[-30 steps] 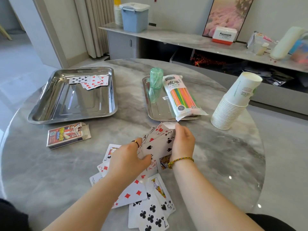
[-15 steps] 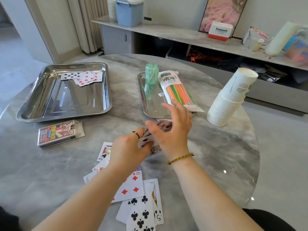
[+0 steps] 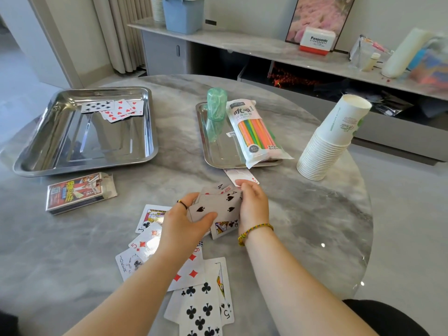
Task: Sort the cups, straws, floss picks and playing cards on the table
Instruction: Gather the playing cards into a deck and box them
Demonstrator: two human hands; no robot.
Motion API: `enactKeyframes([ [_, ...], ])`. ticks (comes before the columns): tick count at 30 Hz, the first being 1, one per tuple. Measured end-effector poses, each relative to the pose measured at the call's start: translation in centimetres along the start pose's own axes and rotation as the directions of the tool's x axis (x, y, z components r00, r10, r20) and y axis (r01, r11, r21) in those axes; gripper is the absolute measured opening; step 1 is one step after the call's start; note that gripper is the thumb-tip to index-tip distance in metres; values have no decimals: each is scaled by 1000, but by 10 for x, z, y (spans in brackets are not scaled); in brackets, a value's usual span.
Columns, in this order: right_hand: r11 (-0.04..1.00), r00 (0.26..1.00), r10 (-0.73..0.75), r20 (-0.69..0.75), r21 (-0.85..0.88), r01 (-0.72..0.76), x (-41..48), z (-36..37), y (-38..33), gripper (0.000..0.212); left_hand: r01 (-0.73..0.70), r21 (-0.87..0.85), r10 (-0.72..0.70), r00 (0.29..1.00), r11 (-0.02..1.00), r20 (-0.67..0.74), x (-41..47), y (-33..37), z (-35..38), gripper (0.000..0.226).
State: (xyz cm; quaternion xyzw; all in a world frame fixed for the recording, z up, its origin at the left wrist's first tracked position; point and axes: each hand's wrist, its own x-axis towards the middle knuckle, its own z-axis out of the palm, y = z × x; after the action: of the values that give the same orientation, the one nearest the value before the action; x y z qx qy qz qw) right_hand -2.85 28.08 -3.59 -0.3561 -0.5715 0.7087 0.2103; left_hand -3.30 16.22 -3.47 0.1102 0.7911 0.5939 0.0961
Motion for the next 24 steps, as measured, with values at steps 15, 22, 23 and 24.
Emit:
enactKeyframes([
  [15, 830, 884, -404, 236, -313, 462, -16, 6, -8, 29, -14, -46, 16, 1000, 999, 26, 3, -3, 1, 38],
  [22, 978, 991, -133, -8, -166, 130, 1, -5, -2, 40, 23, -74, -18, 997, 997, 73, 3, -9, 4, 41],
  [23, 990, 996, -80, -35, -121, 75, 2, -5, -1, 37, 28, -66, -22, 996, 997, 85, 3, -10, 5, 42],
  [24, 996, 998, -32, -53, -83, 28, 4, -4, 1, 32, 30, -57, -25, 996, 998, 91, 3, -11, 5, 42],
])
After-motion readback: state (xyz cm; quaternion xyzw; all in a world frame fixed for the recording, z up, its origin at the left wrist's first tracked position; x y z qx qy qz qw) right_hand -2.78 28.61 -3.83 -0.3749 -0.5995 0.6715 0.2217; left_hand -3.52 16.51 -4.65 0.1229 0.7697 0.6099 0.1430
